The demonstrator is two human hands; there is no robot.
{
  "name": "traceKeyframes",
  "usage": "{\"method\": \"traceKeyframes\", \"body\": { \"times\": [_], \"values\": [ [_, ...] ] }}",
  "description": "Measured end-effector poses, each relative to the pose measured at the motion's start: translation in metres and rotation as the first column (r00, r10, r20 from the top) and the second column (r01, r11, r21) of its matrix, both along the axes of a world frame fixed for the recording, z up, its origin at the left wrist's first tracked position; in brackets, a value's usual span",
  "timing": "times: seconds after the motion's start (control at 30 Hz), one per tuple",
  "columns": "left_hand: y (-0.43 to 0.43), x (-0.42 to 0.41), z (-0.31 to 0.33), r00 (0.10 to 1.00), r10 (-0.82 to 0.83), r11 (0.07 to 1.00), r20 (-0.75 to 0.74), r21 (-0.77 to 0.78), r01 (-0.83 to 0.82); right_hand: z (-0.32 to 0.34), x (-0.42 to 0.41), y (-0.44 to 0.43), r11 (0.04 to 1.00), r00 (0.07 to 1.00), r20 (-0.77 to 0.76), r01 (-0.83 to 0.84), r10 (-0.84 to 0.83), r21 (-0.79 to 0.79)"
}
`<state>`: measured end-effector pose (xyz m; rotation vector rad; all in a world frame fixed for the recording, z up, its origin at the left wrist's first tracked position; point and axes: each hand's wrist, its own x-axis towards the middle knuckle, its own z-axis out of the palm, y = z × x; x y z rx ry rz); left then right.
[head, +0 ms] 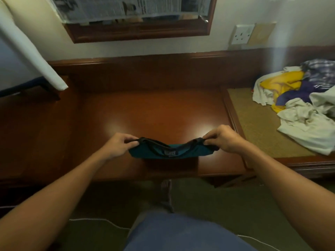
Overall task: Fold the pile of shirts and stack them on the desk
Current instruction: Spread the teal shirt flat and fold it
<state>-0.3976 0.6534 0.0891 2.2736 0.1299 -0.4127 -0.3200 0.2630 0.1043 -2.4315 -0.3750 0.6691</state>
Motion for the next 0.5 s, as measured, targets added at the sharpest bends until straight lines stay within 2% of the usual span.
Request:
{"method": "traceKeyframes", "body": {
  "times": [0.17, 0.5],
  "values": [
    [0.006, -0.001, 0.017, 0.981, 0.150, 0.971, -0.126, -0.169, -0.170, 0.021, 0.009, -0.007, 0.990, 0.984, -0.156, 0.098, -0.082, 0.097],
    [0.016, 0.062, -0.028, 0.908, 0.320, 0.913, -0.270, -0.169, -0.372, -0.034, 0.078, 0.035, 0.969, 0.947, -0.206, 0.245, -0.246, -0.033]
  ]
}}
